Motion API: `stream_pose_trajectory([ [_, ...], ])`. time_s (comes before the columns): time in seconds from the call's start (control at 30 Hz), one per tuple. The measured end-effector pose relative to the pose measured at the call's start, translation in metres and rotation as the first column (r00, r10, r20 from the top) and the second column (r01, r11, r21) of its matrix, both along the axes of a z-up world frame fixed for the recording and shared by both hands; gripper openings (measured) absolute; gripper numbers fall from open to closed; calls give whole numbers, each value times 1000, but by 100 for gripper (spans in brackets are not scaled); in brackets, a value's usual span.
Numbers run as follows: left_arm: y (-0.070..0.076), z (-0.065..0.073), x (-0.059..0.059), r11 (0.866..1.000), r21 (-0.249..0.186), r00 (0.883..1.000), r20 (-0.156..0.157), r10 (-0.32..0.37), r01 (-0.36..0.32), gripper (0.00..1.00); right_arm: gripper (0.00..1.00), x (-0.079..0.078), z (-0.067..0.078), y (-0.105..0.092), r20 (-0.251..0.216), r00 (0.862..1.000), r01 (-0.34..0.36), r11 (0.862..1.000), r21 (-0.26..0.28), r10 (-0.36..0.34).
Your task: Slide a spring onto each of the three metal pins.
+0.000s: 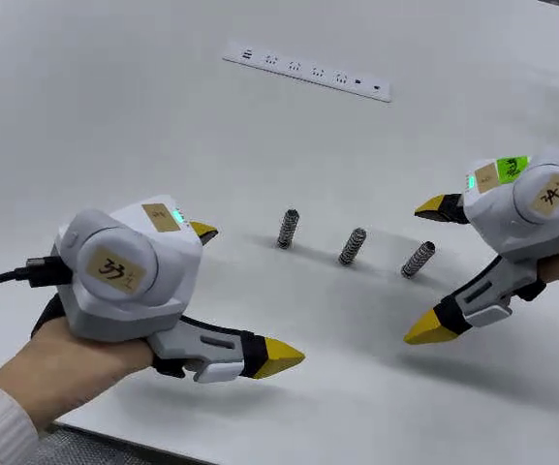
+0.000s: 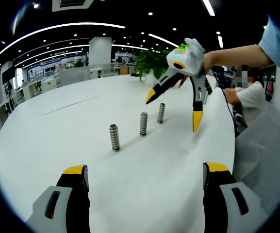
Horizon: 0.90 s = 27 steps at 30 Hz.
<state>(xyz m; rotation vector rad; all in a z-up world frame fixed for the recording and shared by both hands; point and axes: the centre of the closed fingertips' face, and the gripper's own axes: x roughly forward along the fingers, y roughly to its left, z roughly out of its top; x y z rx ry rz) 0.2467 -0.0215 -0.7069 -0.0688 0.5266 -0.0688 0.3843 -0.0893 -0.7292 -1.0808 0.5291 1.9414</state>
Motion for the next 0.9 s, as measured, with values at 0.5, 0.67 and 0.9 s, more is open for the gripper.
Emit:
stream_pose_trajectory([
  [0.5, 3, 1, 1, 1000, 16, 1000, 12, 23, -23, 100, 99, -9, 22, -31, -113, 948, 316, 924, 215, -298],
  [0.67, 4, 0, 1, 1000, 17, 1000, 12, 27, -27, 100, 99, -7, 20, -51, -127, 925, 379, 899, 219, -359],
  [0.9, 3, -1, 1, 999, 22, 1000, 4, 26, -26, 100, 99, -6, 22, -71, -185, 856, 517, 816, 258, -484],
])
